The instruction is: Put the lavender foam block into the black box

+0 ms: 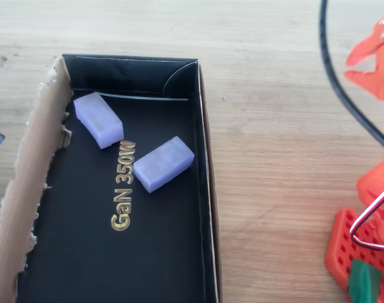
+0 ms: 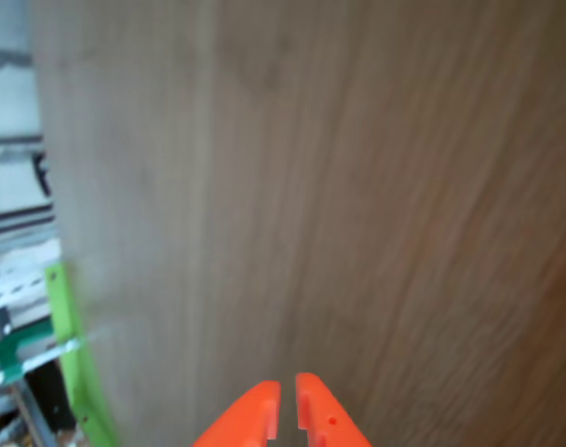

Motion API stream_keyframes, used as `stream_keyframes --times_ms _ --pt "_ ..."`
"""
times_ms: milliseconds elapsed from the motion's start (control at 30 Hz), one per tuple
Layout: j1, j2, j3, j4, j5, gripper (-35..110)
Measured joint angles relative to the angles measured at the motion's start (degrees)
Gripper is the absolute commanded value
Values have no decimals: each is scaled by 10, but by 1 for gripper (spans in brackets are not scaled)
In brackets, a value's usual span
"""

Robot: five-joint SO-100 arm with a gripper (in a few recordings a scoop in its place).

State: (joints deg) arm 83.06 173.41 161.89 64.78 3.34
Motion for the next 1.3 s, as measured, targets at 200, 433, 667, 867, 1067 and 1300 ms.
stream_keyframes --times_ms 200,433,667,867,1067,1300 --pt "1 1 13 23 -13 0" --pt "9 -21 13 57 89 0" --pt "-4 -33 13 74 139 0" --pt "-11 -33 13 73 117 0" --pt "-19 -23 13 78 68 6" --pt "-27 -10 14 89 40 0"
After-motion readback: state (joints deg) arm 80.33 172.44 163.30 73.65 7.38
